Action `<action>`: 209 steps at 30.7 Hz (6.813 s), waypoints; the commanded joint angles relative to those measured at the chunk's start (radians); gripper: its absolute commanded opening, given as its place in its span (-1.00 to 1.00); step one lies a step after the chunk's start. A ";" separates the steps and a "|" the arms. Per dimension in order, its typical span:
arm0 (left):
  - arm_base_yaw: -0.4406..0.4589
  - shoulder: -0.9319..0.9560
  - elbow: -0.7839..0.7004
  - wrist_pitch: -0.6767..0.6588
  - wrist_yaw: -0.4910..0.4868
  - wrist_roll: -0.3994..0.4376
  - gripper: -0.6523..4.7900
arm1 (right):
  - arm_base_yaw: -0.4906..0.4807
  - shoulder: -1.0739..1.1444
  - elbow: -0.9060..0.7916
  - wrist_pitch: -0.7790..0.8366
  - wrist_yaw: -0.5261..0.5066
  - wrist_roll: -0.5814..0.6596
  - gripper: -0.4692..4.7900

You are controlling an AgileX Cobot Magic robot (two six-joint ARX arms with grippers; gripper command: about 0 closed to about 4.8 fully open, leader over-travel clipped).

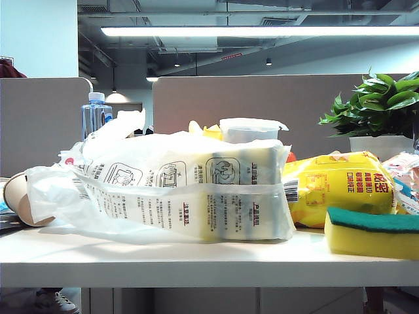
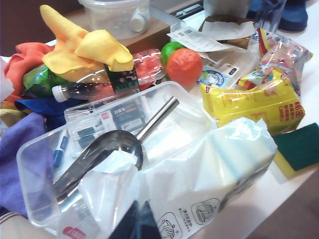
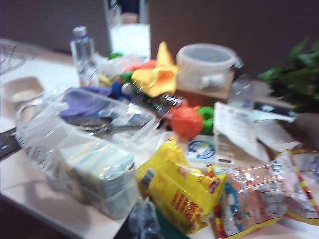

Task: Pick up the metal ice scoop from the table and place it inside the transparent plastic box.

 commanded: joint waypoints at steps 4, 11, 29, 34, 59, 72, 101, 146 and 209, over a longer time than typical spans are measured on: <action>0.000 -0.003 0.004 0.013 0.002 0.004 -0.78 | 0.000 -0.104 -0.068 -0.012 0.010 -0.002 -0.85; 0.042 -0.090 0.004 -0.004 0.011 0.004 -0.78 | 0.002 -0.093 -0.119 -0.038 0.009 -0.003 -0.84; 0.500 -0.475 0.004 -0.003 0.018 0.004 -0.78 | 0.003 -0.096 -0.119 -0.045 0.006 -0.003 -0.84; 0.583 -0.554 0.003 -0.004 0.001 0.013 -0.78 | 0.003 -0.096 -0.119 -0.045 0.006 -0.003 -0.84; 0.582 -0.850 -0.802 0.460 0.051 -0.112 -0.78 | 0.003 -0.096 -0.119 -0.045 0.005 -0.003 -0.84; 0.592 -0.850 -0.949 0.612 0.040 -0.087 -0.78 | 0.003 -0.096 -0.119 -0.045 0.005 -0.003 -0.84; 0.613 -0.850 -0.949 0.610 0.050 -0.098 -0.78 | 0.003 -0.096 -0.119 -0.045 0.006 -0.003 -0.84; 0.613 -0.850 -0.949 0.610 0.050 -0.098 -0.78 | -0.093 -0.095 -0.618 0.780 0.166 -0.059 -0.84; 0.613 -0.850 -0.949 0.601 0.050 -0.098 -0.78 | -0.279 -0.107 -0.752 0.903 0.161 0.024 -0.84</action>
